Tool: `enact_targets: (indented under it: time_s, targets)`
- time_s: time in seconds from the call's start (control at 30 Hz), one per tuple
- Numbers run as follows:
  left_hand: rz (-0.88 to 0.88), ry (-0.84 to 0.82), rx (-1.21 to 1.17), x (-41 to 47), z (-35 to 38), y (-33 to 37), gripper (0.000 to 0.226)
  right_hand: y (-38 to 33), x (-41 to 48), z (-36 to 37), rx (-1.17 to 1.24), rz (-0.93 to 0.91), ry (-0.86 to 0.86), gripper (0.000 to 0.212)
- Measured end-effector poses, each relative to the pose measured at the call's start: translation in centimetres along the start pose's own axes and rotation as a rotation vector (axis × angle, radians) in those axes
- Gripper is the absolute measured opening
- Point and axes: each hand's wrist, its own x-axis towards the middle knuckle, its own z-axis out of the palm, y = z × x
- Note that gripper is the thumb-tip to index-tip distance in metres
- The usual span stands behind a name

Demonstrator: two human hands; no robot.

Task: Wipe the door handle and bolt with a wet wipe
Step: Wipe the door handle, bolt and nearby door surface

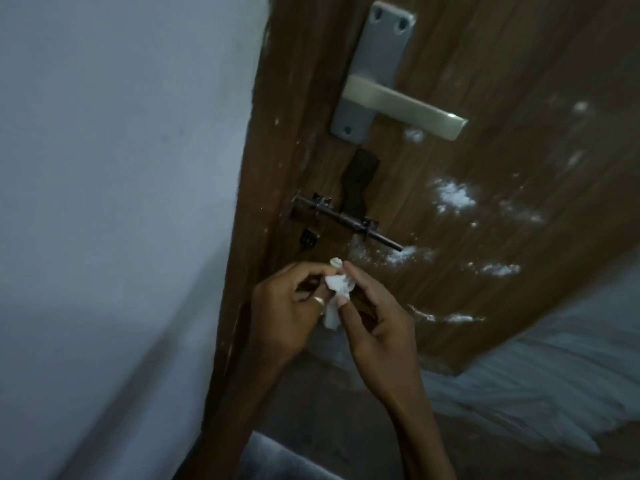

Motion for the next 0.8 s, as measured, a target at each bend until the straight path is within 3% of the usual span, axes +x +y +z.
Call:
enact_targets:
  time_s: [0.13, 0.33, 0.47, 0.57, 0.7, 0.8]
  targets:
    - [-0.096, -0.088, -0.162, 0.4, 0.2, 3.4, 0.031, -1.1, 0.2, -1.9, 0.095, 0.027, 0.106, 0.042]
    - [-0.077, -0.212, -0.299, 0.9, 0.8, 7.0, 0.03, -2.3, 0.7, -3.9, -0.122, -0.147, 0.333, 0.033]
    - [0.027, -0.246, -0.206, 1.9, 0.4, 8.9, 0.034, -3.7, 0.9, -4.5, -0.095, -0.198, 0.37, 0.034]
    - [0.266, -0.037, 0.032, 3.2, -0.6, 10.7, 0.034, -5.2, 1.6, -5.5, -0.068, -0.192, 0.422, 0.033]
    - [0.433, 0.354, 0.228, 6.3, -2.7, 13.8, 0.03, -9.6, 3.3, -6.8, -0.232, -0.361, 0.546, 0.037]
    - [0.506, 0.443, 0.344, 8.4, -3.7, 14.8, 0.031, -13.7, 5.6, -5.9, -0.422, -0.566, 0.567, 0.035]
